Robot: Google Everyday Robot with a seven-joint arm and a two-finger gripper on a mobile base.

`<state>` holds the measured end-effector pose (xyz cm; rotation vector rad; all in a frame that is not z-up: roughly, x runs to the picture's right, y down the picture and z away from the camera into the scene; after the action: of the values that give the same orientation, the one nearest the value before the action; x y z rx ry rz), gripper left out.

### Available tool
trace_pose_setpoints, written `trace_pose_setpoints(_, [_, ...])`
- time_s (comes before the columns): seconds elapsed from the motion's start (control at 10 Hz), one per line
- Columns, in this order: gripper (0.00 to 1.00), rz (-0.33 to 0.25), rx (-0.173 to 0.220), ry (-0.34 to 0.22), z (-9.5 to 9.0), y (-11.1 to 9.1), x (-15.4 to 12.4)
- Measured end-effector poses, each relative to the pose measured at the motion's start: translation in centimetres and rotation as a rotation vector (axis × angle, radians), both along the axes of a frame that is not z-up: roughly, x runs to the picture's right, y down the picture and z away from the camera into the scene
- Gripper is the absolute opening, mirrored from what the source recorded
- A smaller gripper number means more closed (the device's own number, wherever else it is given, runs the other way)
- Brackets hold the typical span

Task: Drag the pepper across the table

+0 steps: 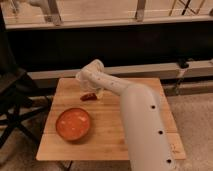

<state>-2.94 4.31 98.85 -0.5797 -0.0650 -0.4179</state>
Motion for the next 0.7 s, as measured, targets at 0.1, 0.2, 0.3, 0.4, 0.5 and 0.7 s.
trace_pose_setpoints(0.1, [0.0, 0.003, -0.001, 0.005, 0.2, -0.1, 0.4])
trace_pose_setpoints(0.2, [0.0, 0.008, -0.001, 0.011, 0.4, -0.2, 0.8])
trace_pose_setpoints(0.3, [0.0, 0.013, -0.003, 0.017, 0.6, -0.2, 1.3])
trace_pose_setpoints(0.4, [0.0, 0.019, -0.004, 0.023, 0.7, -0.3, 1.9])
trace_pose_setpoints(0.5, [0.0, 0.022, -0.005, 0.027, 0.8, -0.3, 2.2])
trace_pose_setpoints(0.7, [0.0, 0.03, -0.005, 0.033, 0.9, -0.4, 2.7])
